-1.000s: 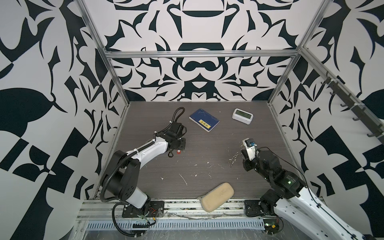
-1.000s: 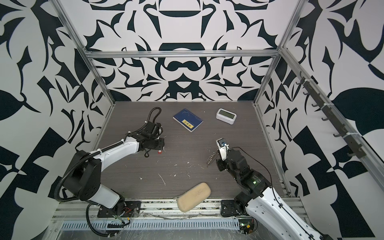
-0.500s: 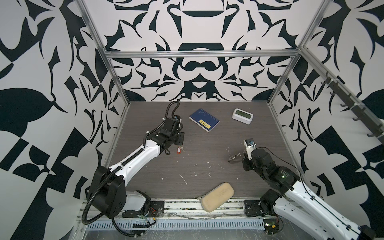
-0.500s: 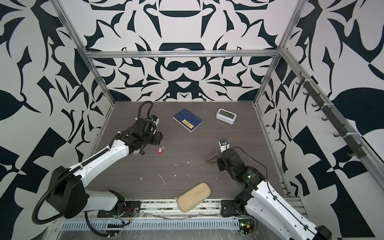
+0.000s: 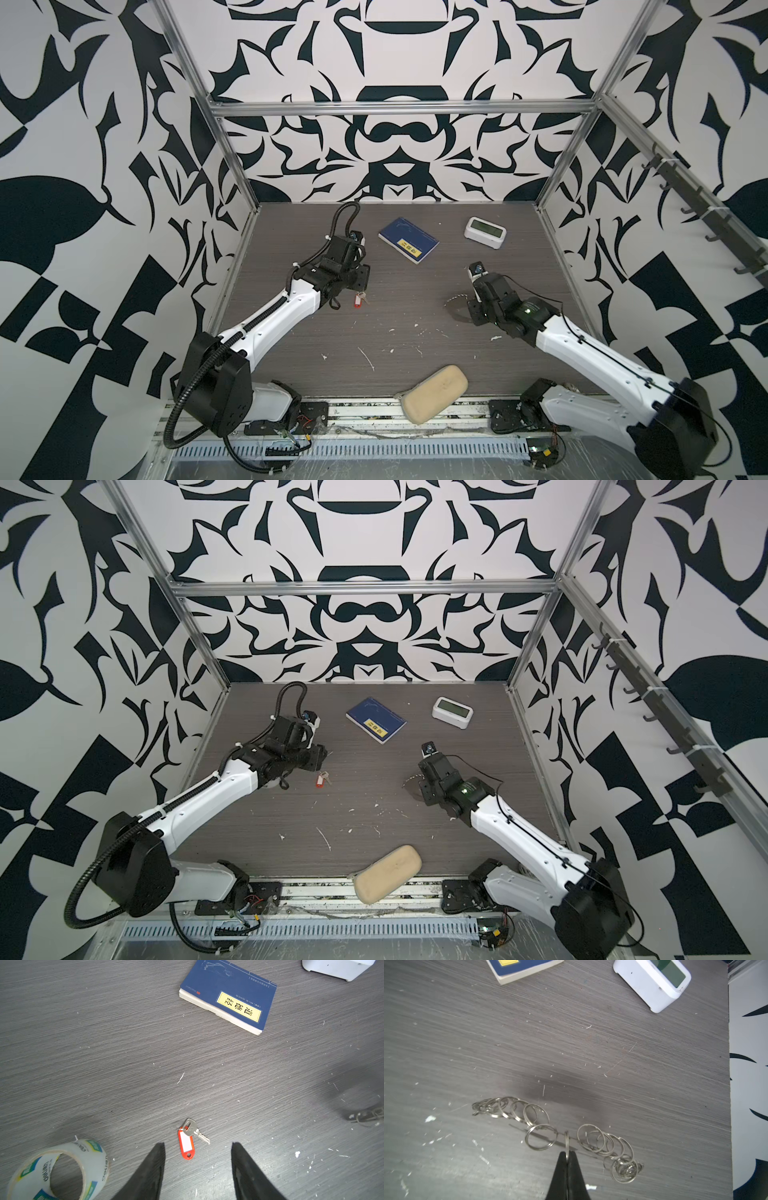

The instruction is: Remove the keys from the keyring

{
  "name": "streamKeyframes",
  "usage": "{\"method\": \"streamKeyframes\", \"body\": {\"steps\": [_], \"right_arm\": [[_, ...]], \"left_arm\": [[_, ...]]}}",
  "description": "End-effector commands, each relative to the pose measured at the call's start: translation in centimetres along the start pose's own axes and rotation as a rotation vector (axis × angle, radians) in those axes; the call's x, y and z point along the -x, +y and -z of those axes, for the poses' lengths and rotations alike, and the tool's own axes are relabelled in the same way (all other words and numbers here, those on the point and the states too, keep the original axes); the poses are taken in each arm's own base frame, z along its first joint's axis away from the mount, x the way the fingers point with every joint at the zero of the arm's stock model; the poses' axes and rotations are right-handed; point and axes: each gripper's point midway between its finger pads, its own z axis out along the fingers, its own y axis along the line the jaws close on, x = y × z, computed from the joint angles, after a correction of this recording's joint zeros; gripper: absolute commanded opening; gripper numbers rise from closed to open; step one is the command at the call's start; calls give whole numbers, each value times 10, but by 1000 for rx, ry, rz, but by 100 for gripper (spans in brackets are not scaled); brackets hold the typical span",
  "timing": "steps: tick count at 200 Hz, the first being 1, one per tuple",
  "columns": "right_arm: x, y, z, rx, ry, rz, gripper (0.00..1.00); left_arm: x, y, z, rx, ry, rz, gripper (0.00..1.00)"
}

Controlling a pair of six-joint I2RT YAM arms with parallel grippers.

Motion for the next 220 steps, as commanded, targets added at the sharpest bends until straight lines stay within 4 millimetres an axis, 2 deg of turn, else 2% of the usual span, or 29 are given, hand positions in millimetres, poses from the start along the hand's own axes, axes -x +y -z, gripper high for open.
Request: {"method": "streamKeyframes", "body": {"steps": [1, 22, 28, 76, 111, 135, 161, 174, 182, 191, 209, 212, 220], "right_arm": [[16, -2, -10, 33, 10, 16, 0], [23, -12, -27, 27, 61, 18, 0], [24, -7, -32, 64, 78, 20, 0], [24, -13, -77, 100, 198, 20, 0], [27, -15, -99, 96, 248, 25, 0], [32, -15, -101, 101, 266, 33, 33], [43, -22, -85, 78, 242, 34, 81], [51, -31, -70, 41, 194, 19, 90], [56, -38, -62, 11, 152, 3, 94], [62, -45, -53, -19, 87, -14, 99], [66, -68, -40, -125, -51, -78, 99], [65, -72, -39, -140, -69, -89, 99], [65, -82, -35, -184, -147, -126, 99]], "left_arm": [[5, -1, 3, -8, -14, -1, 56], [3, 1, 2, -4, -14, -4, 57], [3, 0, 2, -7, -13, -2, 57], [3, -3, 0, -29, -21, 10, 58], [1, -3, -4, -26, -7, 13, 58], [2, -3, -3, -23, -5, 10, 61], [7, -1, 1, -24, -23, 6, 70], [10, 2, 4, -20, -39, 5, 83], [15, 6, 7, -6, -61, 9, 100], [20, 12, 11, 18, -96, 18, 99], [28, 26, 18, 64, -173, 29, 100], [35, 29, 29, 73, -217, 37, 99], [40, 38, 36, 100, -269, 56, 99]]}}
